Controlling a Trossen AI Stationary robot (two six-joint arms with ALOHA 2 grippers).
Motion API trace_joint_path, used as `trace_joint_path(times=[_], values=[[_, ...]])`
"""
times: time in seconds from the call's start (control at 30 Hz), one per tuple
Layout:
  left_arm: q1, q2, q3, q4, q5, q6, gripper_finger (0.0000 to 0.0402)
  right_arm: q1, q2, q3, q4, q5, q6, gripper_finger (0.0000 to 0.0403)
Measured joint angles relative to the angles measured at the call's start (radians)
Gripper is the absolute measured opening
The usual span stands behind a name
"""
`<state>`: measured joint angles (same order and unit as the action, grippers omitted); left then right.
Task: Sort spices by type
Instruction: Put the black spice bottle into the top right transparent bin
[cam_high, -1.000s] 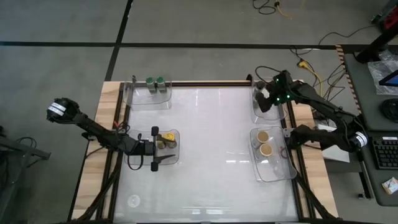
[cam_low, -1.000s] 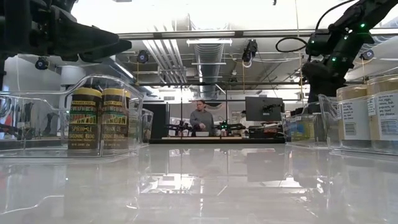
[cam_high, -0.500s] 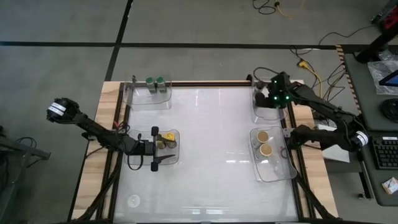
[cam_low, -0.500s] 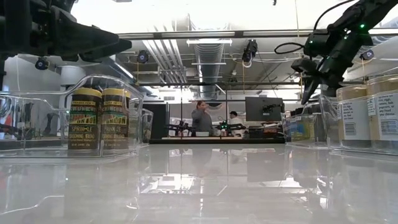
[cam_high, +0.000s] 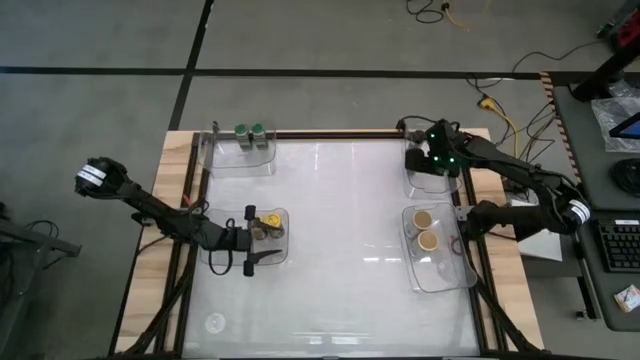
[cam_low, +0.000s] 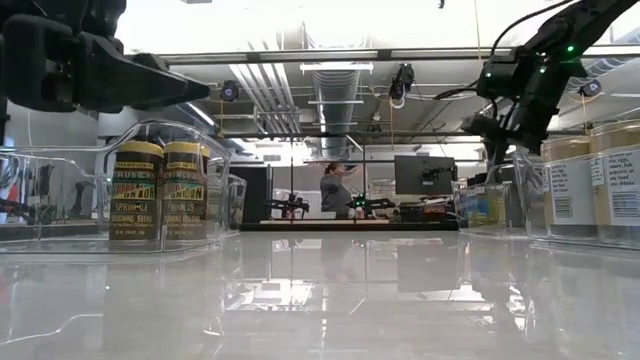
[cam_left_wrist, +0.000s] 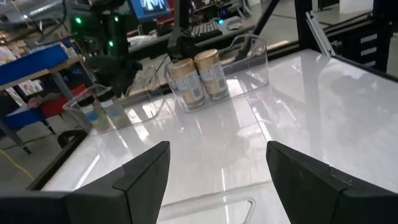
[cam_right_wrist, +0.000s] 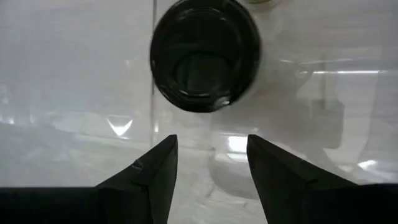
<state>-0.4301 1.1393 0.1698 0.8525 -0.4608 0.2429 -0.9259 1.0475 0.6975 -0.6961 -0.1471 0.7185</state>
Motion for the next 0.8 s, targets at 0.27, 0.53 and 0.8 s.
trace_joint_path(times=[0.27, 0.53, 0.8], values=[[-0.005, 0.000, 0.000, -0.017, 0.000, -0.029, 0.0251, 0.005, 0.024, 0.000, 0.049, 0.047, 0.076, 0.0179], [-0.005, 0.000, 0.000, -0.025, 0.000, -0.034, 0.0251, 0.032, 0.069, -0.001, 0.083, 0.129, 0.095, 0.0176], [-0.005, 0.000, 0.000, -0.025, 0.000, -0.043, 0.0251, 0.032, 0.062, -0.001, 0.107, 0.212, 0.073, 0.0184]])
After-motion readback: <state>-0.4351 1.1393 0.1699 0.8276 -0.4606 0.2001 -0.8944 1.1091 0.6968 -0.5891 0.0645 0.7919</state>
